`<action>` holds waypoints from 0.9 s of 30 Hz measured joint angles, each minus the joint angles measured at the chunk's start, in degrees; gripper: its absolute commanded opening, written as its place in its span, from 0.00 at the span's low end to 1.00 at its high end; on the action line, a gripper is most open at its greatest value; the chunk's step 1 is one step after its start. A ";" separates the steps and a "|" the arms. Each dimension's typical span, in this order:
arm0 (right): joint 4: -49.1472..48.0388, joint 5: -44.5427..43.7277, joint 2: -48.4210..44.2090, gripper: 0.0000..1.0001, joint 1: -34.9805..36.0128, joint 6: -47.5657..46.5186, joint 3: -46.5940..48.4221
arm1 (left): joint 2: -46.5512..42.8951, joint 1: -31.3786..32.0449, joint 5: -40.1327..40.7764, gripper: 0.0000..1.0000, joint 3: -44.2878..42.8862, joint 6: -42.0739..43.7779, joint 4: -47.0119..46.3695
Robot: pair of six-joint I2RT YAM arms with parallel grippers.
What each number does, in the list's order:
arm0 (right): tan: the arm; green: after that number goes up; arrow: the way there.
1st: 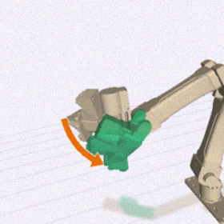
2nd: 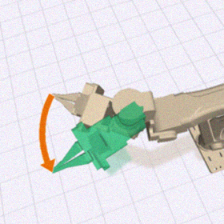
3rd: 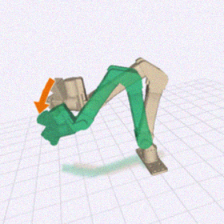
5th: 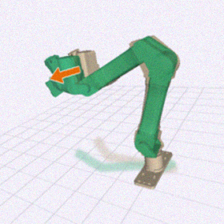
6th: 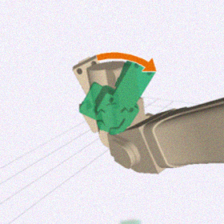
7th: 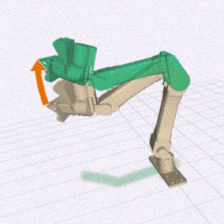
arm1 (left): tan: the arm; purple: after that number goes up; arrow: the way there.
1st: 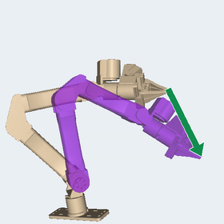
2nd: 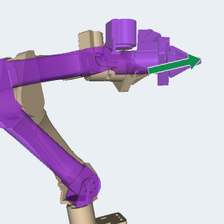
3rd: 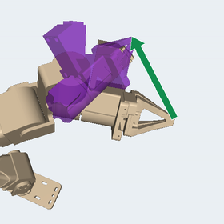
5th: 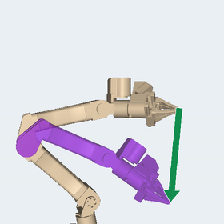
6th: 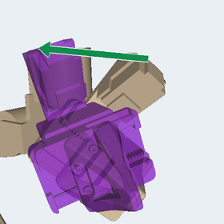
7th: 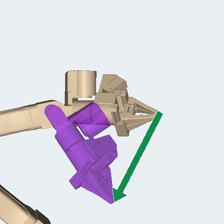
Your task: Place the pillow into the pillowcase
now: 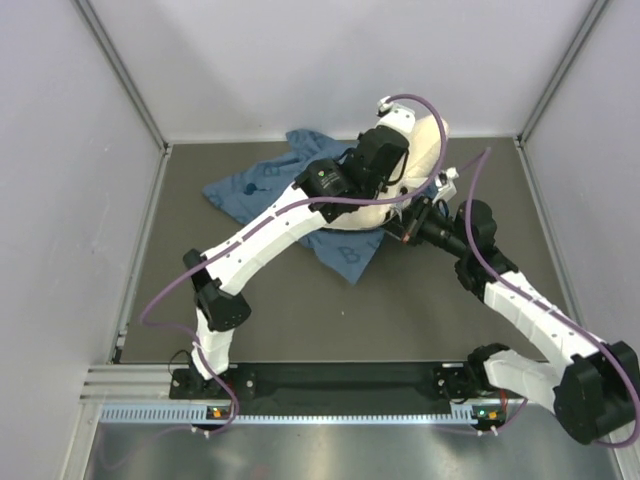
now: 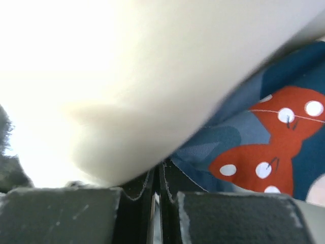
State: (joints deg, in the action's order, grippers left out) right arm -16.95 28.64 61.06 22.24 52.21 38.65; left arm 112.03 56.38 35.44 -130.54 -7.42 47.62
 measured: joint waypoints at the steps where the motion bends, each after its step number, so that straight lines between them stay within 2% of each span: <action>1: 2.03 0.42 -1.73 0.00 0.39 -1.07 -0.74 | 0.11 0.11 -1.25 0.00 -0.28 -0.70 0.20; 6: 9.25 3.63 -6.69 0.00 0.66 -4.48 -4.63 | 1.01 2.05 -2.86 0.00 -5.05 -3.76 6.10; 11: 24.44 3.37 -12.13 0.00 0.74 -10.45 -4.28 | 2.36 0.98 -4.76 0.00 -5.57 -8.00 8.52; 16: 30.75 0.33 -20.02 0.00 0.74 -15.43 -1.77 | -0.57 0.59 -8.59 0.00 3.98 -10.43 1.60; 20: 35.10 -3.10 -27.71 0.00 0.74 -17.90 -1.62 | -1.60 2.86 -12.55 0.00 11.06 -12.07 -3.69; 24: 47.30 -7.48 -28.87 0.00 0.94 -20.37 2.21 | -0.85 6.82 -10.97 0.00 11.89 -12.74 -4.76; 27: 51.25 -8.11 -28.24 0.00 1.03 -21.09 2.91 | -0.33 8.61 -8.70 0.03 11.61 -13.94 -2.86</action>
State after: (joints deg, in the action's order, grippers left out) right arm 34.30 20.53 32.82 23.27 31.11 41.56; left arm 111.70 64.99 26.74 -118.93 -21.37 44.75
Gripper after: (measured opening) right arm 0.007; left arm 0.041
